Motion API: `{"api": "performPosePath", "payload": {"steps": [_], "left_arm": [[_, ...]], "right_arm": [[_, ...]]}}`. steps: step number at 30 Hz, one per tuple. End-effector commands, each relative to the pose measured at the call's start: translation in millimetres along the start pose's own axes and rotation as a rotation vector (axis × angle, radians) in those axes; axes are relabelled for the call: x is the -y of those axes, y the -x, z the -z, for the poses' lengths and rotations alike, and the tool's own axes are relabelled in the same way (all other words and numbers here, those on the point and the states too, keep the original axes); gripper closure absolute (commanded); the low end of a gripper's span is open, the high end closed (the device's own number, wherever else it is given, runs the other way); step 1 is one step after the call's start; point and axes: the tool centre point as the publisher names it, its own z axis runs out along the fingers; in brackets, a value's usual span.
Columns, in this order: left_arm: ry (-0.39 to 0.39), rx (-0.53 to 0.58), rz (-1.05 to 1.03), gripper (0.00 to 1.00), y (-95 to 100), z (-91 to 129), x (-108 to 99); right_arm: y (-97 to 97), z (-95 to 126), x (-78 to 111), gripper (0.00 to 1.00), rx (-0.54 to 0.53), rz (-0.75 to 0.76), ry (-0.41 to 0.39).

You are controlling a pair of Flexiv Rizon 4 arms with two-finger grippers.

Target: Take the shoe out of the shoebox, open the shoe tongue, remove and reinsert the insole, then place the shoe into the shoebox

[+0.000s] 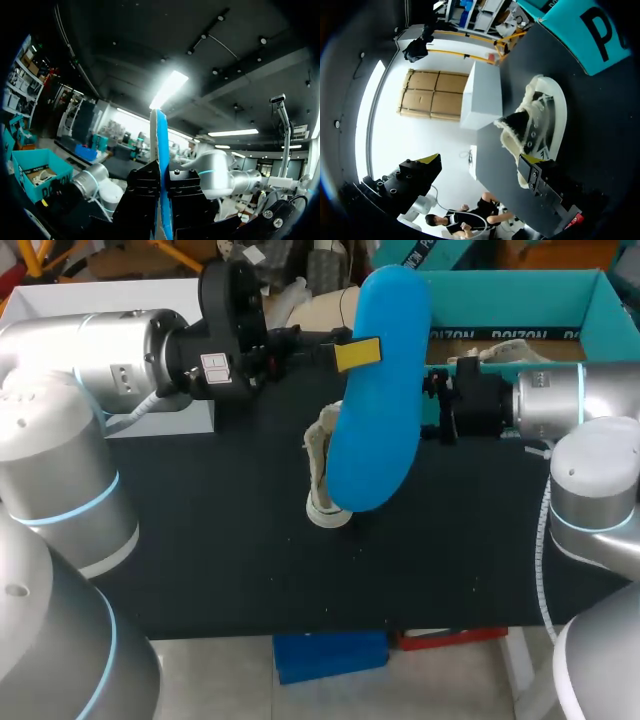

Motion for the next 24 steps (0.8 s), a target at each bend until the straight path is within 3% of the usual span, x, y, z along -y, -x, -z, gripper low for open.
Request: {"api": "performPosePath", "payload": {"steps": [1,6,10,12,19,24], "left_arm": [[0.000,0.003,-0.001,1.00,-0.2,-1.3,-1.3],[0.009,-0.031,-0.166,1.00,3.7,-4.7,-2.8],[0.038,-0.052,-0.304,1.00,10.0,-4.1,-15.4],[0.088,-0.053,-0.347,1.00,15.4,-3.7,-26.2],[0.117,-0.067,-0.344,1.00,41.0,1.8,-66.9],[0.091,-0.046,-0.278,1.00,59.9,11.2,-92.2]], "right_arm": [[1.5,-0.8,4.0,0.00,-0.200,0.011,0.023],[1.5,-0.8,4.0,0.00,-0.200,0.011,0.023],[1.5,-0.8,4.0,0.00,-0.200,0.011,0.023],[1.5,-0.8,4.0,0.00,-0.200,0.011,0.023],[1.5,-0.8,4.0,0.00,-0.200,0.011,0.023],[1.5,-0.8,4.0,0.00,-0.200,0.011,0.023]]}}
